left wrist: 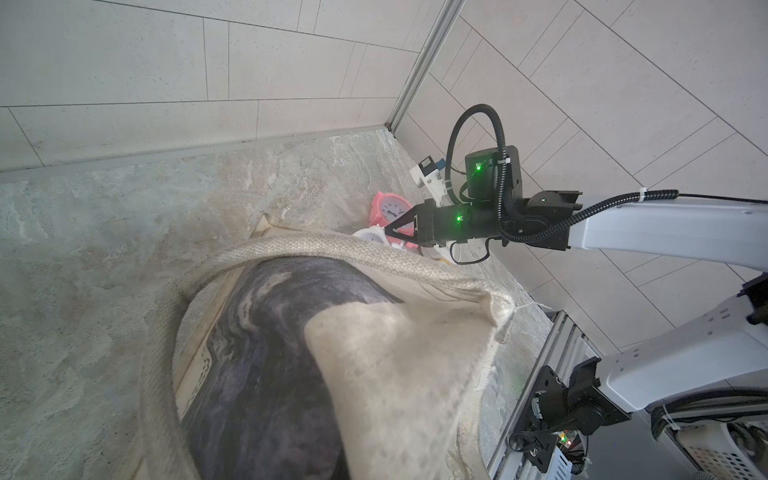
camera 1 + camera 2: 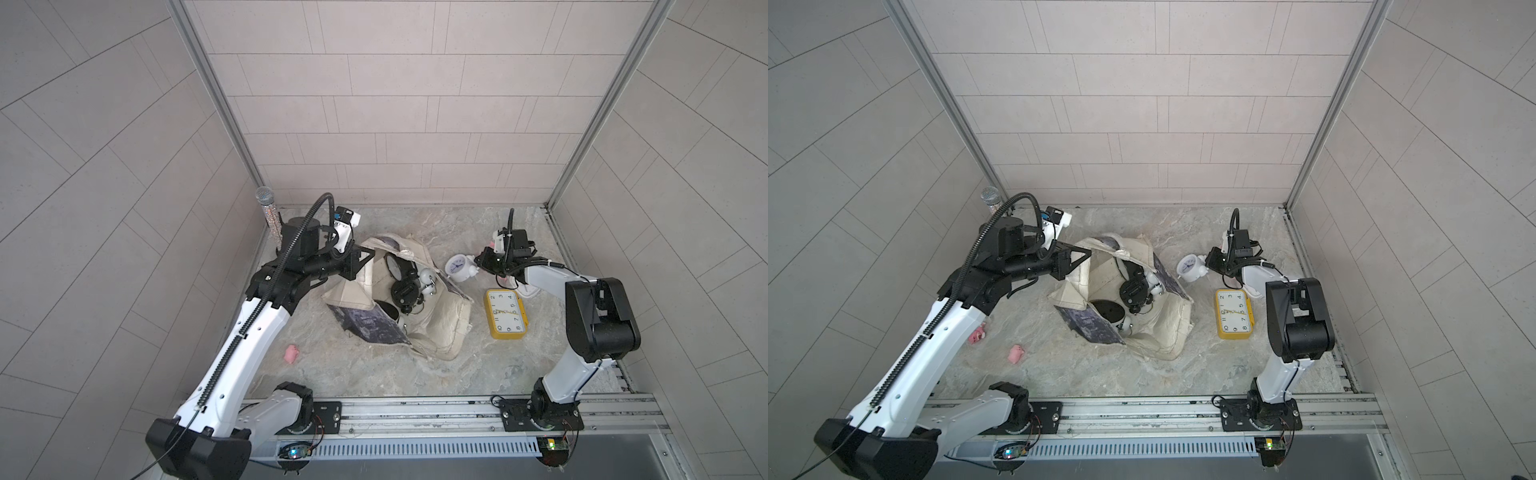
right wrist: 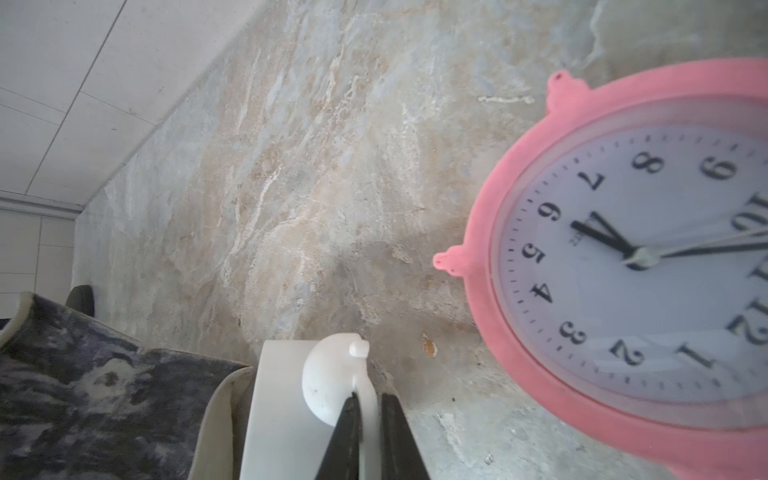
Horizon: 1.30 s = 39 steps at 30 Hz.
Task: Take the alarm clock out of the canvas bag
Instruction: Place the alarm at the center of the board.
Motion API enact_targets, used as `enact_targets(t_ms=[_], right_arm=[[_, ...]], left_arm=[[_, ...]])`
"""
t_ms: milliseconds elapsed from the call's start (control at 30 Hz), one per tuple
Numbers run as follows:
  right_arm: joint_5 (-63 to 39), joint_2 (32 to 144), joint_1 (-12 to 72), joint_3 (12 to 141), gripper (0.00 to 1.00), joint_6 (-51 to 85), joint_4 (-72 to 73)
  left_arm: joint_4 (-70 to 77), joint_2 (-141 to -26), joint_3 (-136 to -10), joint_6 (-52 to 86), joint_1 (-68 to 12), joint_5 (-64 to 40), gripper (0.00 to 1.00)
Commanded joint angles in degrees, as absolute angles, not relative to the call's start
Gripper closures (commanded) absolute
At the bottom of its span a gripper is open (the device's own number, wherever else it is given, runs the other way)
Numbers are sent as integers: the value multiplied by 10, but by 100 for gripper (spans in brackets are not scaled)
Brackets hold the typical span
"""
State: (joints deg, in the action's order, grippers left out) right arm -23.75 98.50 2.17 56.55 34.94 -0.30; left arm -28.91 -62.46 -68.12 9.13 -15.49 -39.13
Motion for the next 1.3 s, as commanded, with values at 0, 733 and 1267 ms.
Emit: enact_targets(t_ms=[0, 733, 1267], right_arm=[[-226, 998, 19, 561, 84, 342, -13], [-200, 1035, 16, 560, 81, 328, -13], [-213, 985, 9, 566, 81, 323, -47]], left_arm=[[-234, -623, -685, 96, -150, -412, 100], [-236, -623, -688, 97, -151, -407, 100], [-239, -623, -690, 95, -150, -409, 100]])
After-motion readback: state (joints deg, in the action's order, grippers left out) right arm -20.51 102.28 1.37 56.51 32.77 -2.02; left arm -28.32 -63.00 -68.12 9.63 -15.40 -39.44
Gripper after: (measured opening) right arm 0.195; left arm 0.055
